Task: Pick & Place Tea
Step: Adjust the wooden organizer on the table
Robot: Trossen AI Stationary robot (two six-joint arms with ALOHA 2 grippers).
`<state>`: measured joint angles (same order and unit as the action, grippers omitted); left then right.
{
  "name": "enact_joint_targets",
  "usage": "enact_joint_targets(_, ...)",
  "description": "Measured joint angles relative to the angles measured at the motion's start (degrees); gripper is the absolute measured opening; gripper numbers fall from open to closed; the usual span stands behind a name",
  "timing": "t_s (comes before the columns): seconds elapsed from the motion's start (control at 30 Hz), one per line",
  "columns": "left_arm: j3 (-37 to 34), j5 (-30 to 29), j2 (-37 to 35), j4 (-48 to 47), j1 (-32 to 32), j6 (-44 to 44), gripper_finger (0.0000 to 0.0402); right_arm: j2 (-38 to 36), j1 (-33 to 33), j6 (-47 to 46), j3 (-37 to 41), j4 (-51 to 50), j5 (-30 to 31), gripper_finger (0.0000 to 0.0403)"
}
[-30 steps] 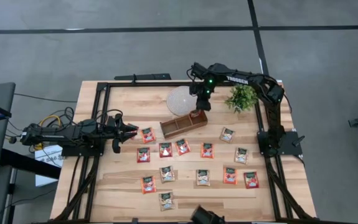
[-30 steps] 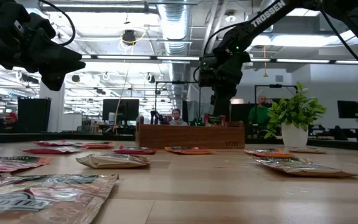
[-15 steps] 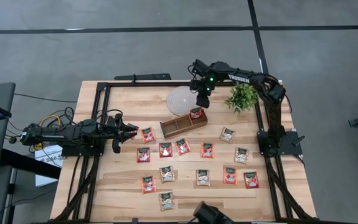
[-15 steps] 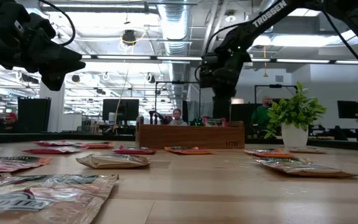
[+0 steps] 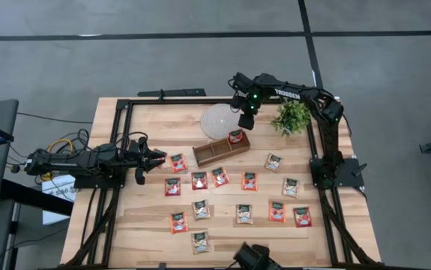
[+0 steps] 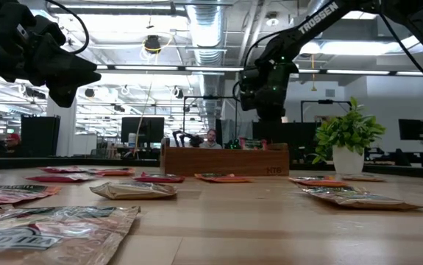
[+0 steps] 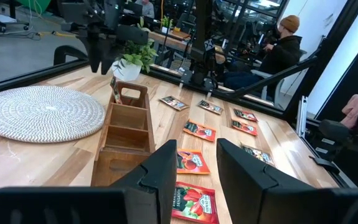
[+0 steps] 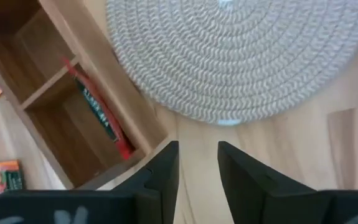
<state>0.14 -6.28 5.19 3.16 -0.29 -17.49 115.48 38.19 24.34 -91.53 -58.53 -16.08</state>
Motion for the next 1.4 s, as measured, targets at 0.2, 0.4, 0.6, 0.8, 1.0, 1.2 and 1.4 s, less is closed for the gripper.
enact_joint_targets(0.2,0.0,0.0,0.01,-0.01,0.0,0.01,0.0105,0.0,0.09,-0.31,3.0,2.52,0.92,0.0071)
enact_joint_targets(0.4,0.0,0.0,0.02,-0.02,0.02,0.02,0.0105,0.02,-0.33,-1.03,7.11,4.86,-0.32,0.0063)
enact_joint_targets(0.6,0.0,0.0,0.0,-0.02,0.01,0.02,0.0105,0.02,-1.47,-1.98,9.46,8.42,-2.47,0.0063)
enact_joint_targets(0.8,0.0,0.0,0.01,-0.02,0.02,0.02,0.0105,0.02,-1.74,-2.36,9.53,9.96,-3.92,0.0063)
enact_joint_targets(1.0,0.0,0.0,0.02,-0.02,0.0,0.02,0.0105,0.02,-2.28,-2.52,9.51,9.73,-6.37,0.0063)
enact_joint_targets(1.2,0.0,0.0,0.01,-0.02,0.0,0.0,0.0105,0.02,-3.38,-2.47,9.51,7.93,-6.72,0.0063)
enact_joint_targets(1.4,0.0,0.0,0.01,-0.02,0.01,-0.03,0.0105,0.02,-3.41,-2.45,9.51,5.47,-6.71,0.0063)
